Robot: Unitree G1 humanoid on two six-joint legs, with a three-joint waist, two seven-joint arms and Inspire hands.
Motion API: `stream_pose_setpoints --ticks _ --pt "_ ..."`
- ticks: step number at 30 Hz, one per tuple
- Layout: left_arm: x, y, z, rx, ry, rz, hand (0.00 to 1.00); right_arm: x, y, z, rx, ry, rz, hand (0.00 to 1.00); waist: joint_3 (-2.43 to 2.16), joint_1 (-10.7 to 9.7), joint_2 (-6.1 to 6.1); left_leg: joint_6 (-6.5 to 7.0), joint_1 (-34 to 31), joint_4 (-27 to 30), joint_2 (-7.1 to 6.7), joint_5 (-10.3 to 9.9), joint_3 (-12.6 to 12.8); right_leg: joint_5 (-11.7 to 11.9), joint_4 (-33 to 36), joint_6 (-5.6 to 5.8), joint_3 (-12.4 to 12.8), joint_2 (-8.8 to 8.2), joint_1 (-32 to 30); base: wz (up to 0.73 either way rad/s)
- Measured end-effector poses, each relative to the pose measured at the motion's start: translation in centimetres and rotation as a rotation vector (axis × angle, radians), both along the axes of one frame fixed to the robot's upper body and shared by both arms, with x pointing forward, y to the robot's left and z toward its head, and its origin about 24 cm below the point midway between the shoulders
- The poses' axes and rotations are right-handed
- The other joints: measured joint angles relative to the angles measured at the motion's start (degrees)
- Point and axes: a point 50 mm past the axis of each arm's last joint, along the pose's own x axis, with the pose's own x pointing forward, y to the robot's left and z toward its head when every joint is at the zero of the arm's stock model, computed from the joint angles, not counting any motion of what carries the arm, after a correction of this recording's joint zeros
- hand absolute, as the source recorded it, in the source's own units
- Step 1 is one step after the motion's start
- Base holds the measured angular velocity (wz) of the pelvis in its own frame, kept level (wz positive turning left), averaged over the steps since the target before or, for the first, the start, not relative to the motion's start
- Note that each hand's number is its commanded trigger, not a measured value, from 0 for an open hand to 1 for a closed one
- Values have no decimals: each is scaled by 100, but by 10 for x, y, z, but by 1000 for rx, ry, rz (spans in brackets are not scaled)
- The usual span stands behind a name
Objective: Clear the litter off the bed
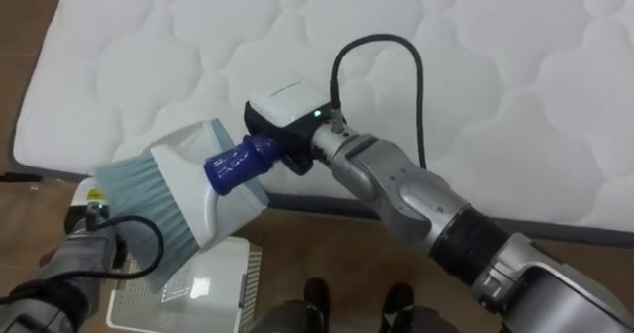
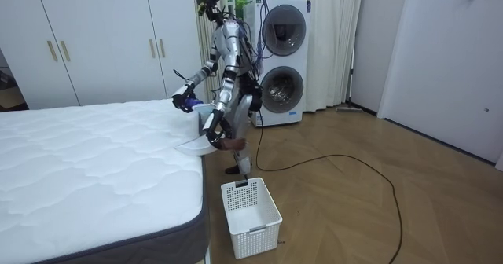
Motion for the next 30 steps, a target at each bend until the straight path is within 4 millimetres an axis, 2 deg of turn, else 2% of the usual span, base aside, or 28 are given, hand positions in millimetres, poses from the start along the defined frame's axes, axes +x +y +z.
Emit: stream_pose_setpoints --ticks 5,13,18,21,24,27,28,30 --pt "-5 0 -4 -7 11 -1 100 -2 1 -2 -17 25 16 100 -16 2 24 0 11 -9 -3 1 -4 2 11 -2 -10 -6 9 0" --pt "-8 1 -6 -8 1 -8 100 -3 2 -2 89 96 16 100 -17 2 22 0 108 -17 -17 1 15 6 90 0 63 -12 40 -3" --pt "-4 -9 -6 -39 -68 -44 100 2 -12 -5 143 103 -24 100 -16 -31 23 2 157 -10 -58 2 -60 2 95 7 -26 -71 133 9" --pt "2 -21 -5 -91 -124 -62 100 6 -30 -9 184 102 -73 100 -11 -59 31 25 164 30 -92 14 -176 -15 62 36 -132 -104 249 21" --pt "12 -37 4 -134 -217 -124 100 9 -59 -23 282 133 -205 100 -11 -91 31 73 218 26 -114 40 -257 -39 51 72 -241 -188 360 17" --pt "15 -41 8 -169 -285 -139 100 9 -79 -31 342 132 -295 100 -11 -184 31 99 265 23 -142 42 -261 -38 47 97 -242 -215 414 2" --pt "14 -41 9 -177 -297 -135 100 9 -84 -32 356 132 -311 98 -11 -207 31 106 286 23 -143 37 -262 -37 39 101 -238 -213 438 0" --pt "9 -45 9 -221 -352 -129 100 11 -109 -36 416 115 -400 90 -12 -309 30 119 391 -69 -164 38 -303 -26 -25 125 -254 -211 564 2"
